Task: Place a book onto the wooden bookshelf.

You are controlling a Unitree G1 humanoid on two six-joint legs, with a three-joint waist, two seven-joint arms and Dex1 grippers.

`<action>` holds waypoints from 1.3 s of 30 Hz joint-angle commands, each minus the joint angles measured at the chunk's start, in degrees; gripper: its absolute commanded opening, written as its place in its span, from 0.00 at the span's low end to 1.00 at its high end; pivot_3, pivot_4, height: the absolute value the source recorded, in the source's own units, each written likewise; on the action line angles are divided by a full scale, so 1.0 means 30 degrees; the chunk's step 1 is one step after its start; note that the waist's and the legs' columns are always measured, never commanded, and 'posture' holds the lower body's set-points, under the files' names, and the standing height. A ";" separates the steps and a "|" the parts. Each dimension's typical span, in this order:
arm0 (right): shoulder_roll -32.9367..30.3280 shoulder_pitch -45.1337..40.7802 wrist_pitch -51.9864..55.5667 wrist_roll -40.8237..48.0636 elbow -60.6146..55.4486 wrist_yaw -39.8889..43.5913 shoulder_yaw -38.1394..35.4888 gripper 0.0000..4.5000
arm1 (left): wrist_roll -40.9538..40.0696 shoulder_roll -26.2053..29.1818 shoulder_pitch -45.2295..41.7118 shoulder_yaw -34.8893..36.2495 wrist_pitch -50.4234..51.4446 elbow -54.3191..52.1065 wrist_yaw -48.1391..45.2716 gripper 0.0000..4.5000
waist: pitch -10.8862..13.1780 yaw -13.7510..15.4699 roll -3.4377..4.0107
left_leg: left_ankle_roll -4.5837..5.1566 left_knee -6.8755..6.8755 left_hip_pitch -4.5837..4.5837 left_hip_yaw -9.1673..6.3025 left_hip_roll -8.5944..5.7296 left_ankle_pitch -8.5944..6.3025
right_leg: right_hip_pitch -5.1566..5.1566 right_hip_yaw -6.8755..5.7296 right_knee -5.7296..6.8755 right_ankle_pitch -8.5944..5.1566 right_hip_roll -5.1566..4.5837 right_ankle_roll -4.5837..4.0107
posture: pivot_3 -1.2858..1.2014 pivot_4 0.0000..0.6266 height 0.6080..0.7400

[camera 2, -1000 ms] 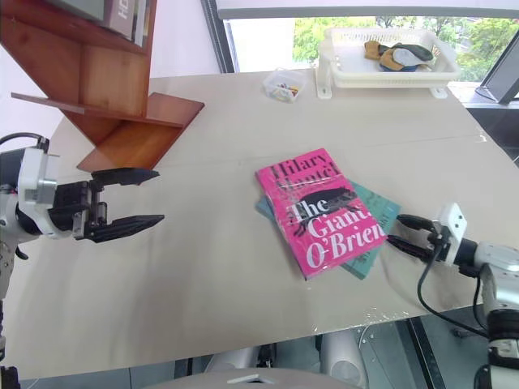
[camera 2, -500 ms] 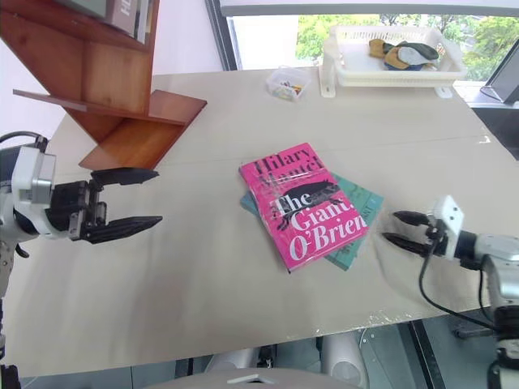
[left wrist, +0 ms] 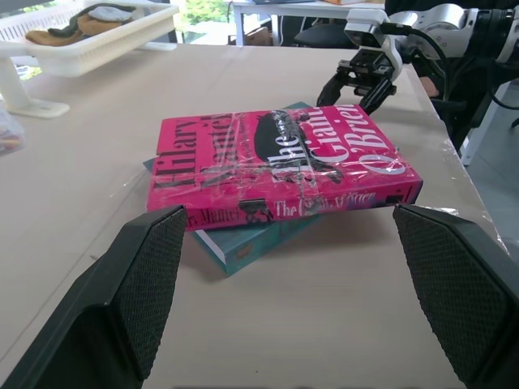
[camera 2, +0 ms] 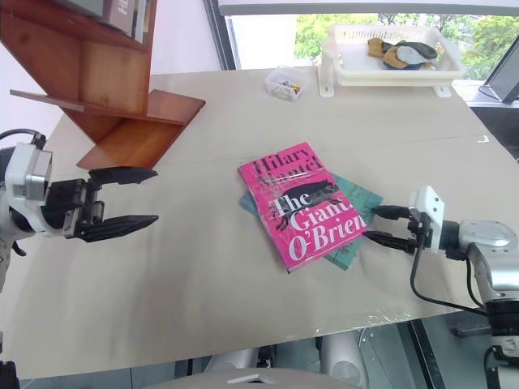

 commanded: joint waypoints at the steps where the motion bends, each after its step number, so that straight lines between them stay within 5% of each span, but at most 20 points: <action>1: 0.0333 -0.0932 -0.0660 -0.0065 0.0023 0.0767 0.0592 0.70 | -0.0254 0.0502 -0.0104 0.0728 -0.0151 -0.0097 -0.0270 0.97 | 0.0001 -0.0045 0.0002 | -0.0001 -0.0001 -0.0001 -0.0002 0.0003 0.0001 | -0.0004 -0.0003 0.0003 -0.0001 0.0002 -0.0001 | 0.52 0.24 1.00; 27: 0.3676 -0.5432 -0.3084 -0.2094 0.4196 0.2154 0.3459 0.70 | -0.0037 0.0519 0.0993 0.1548 -0.0960 0.0025 -0.0387 0.97 | 0.0006 -0.0089 0.0010 | -0.0010 0.0005 -0.0046 -0.0046 0.0000 0.0004 | -0.0015 -0.0072 -0.0016 0.0000 -0.0002 -0.0002 | 0.52 0.24 1.00; 39: 0.3164 -0.5579 -0.3262 -0.2117 0.4568 0.2454 0.3080 0.70 | -0.0021 0.0320 0.1260 0.1436 -0.0979 -0.0093 -0.0013 0.97 | 0.0007 -0.0081 0.0011 | -0.0012 0.0006 -0.0049 -0.0053 -0.0001 0.0005 | -0.0013 -0.0083 -0.0016 0.0000 -0.0005 -0.0003 | 0.52 0.24 1.00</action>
